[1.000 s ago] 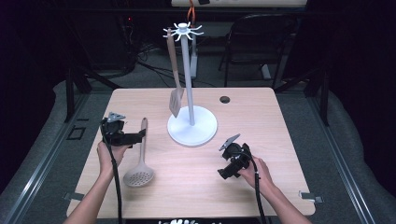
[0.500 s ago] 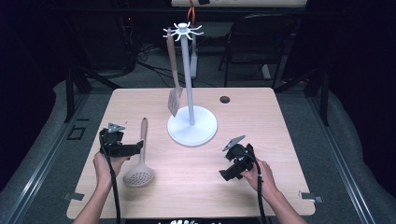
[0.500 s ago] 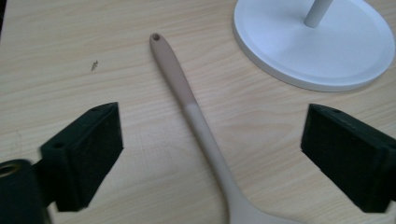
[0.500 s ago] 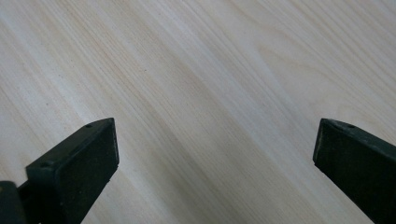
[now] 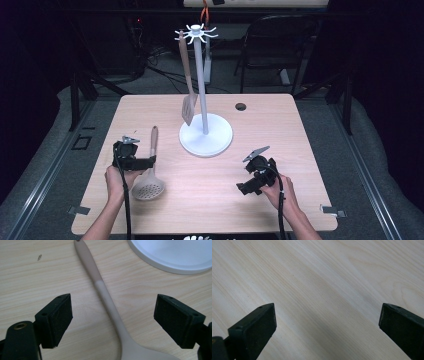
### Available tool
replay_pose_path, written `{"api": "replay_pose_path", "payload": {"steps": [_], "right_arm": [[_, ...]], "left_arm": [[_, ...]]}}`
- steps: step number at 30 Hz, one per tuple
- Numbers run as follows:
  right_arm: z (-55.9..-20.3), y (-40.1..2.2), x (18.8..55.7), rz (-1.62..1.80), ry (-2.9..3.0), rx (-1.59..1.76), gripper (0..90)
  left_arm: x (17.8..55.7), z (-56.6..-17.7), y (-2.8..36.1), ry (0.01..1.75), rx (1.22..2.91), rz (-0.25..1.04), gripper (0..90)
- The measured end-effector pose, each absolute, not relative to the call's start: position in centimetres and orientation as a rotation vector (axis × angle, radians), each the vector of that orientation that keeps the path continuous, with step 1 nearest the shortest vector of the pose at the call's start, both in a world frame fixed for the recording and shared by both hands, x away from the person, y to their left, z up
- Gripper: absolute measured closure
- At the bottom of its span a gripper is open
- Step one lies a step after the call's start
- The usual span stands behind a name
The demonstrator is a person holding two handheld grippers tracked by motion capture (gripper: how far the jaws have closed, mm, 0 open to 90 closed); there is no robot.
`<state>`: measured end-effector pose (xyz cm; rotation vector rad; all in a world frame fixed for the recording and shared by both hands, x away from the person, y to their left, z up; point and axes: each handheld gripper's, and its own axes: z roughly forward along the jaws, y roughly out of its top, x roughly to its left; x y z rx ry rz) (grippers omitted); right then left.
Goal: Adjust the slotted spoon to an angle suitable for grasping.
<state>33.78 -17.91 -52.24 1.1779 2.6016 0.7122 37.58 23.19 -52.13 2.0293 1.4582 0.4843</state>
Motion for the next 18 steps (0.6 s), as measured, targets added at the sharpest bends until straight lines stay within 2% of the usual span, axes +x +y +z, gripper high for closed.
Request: {"api": "replay_pose_path", "payload": {"steps": [7,18], "right_arm": [[-52.1,-18.0,32.9,0.718,2.585,1.218,4.7],[-52.1,-17.7,33.9,0.695,2.625,1.149,7.1]], "left_arm": [[38.8,-53.6,22.1,1.480,2.071,0.427,33.2],[40.5,-55.0,22.2,1.522,2.090,0.363,51.6]]}}
